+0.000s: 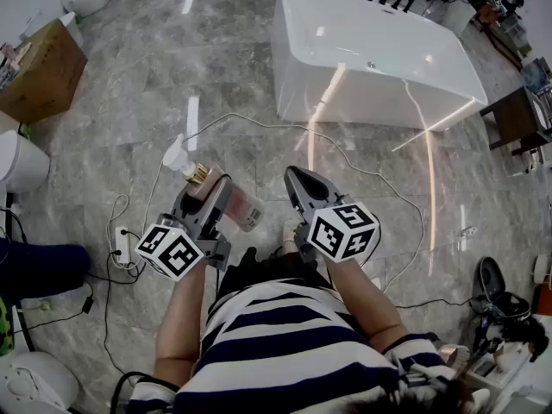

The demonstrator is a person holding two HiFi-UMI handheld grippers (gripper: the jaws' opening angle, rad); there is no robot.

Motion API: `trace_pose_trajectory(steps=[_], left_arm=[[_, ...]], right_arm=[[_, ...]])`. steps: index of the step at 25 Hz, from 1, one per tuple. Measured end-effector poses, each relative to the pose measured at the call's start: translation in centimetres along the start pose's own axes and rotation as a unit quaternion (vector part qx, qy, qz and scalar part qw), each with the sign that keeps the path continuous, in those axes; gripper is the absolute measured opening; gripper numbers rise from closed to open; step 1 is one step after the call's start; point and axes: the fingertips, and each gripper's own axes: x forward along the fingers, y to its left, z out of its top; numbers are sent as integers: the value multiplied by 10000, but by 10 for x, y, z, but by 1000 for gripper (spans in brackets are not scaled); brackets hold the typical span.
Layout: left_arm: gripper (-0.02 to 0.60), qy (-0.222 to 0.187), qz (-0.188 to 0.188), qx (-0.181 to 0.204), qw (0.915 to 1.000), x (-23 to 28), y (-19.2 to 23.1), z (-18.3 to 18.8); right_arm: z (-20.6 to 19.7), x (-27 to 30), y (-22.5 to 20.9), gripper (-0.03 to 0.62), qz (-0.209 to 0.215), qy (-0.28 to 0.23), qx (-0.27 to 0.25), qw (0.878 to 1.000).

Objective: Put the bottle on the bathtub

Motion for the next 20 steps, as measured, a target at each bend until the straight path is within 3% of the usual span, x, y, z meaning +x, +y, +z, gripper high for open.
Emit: trace_pose_trajectory(steps=[11,14,20], left_arm=[[225,183,-59,211,9996,7,-6,-6],[225,273,-125,450,9985,9,-10,-10],[225,585,-184,911,9940,11,-18,-14]], right_arm=[[18,1,29,33,748,-378,-162,9964],[16,5,45,143,1130,-255,-197,9931],[23,13,102,167,2021,39,-856,9756]])
